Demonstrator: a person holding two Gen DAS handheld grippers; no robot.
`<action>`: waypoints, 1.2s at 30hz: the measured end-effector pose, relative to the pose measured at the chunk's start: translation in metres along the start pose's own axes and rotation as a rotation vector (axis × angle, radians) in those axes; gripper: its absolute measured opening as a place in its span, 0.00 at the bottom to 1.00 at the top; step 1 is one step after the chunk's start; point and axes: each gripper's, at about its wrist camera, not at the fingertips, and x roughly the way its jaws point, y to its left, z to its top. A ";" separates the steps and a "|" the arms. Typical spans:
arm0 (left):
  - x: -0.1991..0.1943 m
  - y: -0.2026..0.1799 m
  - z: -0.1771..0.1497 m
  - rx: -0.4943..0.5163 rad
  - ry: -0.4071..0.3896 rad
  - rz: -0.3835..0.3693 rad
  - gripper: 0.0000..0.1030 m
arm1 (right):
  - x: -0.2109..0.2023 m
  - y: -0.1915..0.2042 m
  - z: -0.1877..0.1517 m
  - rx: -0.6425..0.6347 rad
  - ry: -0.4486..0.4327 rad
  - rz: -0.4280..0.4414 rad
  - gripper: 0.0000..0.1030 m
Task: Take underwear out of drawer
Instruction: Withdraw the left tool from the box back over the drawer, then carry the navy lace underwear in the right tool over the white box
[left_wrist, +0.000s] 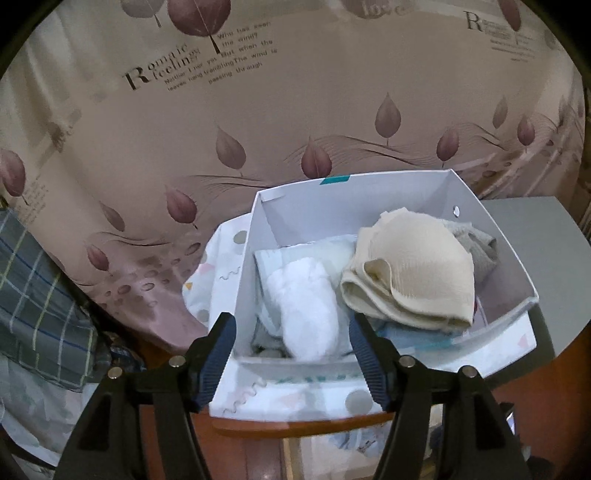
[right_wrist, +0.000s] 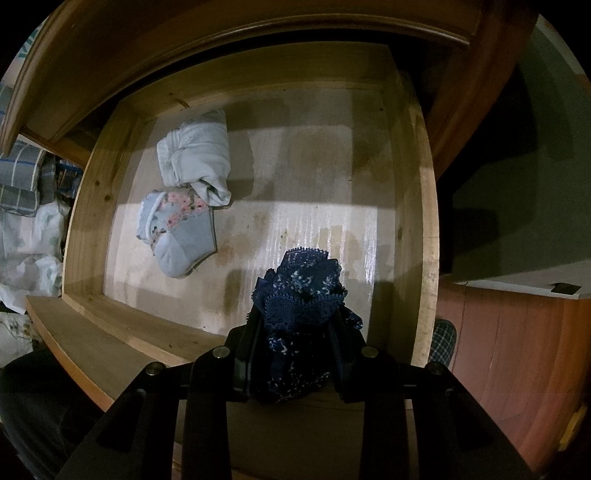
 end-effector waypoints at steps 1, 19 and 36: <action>-0.004 0.000 -0.007 0.001 -0.003 0.006 0.63 | 0.000 0.000 0.000 -0.001 0.000 -0.001 0.28; 0.063 0.011 -0.184 -0.142 0.164 0.094 0.63 | -0.003 0.007 -0.002 -0.054 -0.053 -0.019 0.28; 0.109 0.015 -0.227 -0.210 0.204 0.075 0.63 | -0.024 0.015 -0.001 -0.091 -0.155 -0.021 0.28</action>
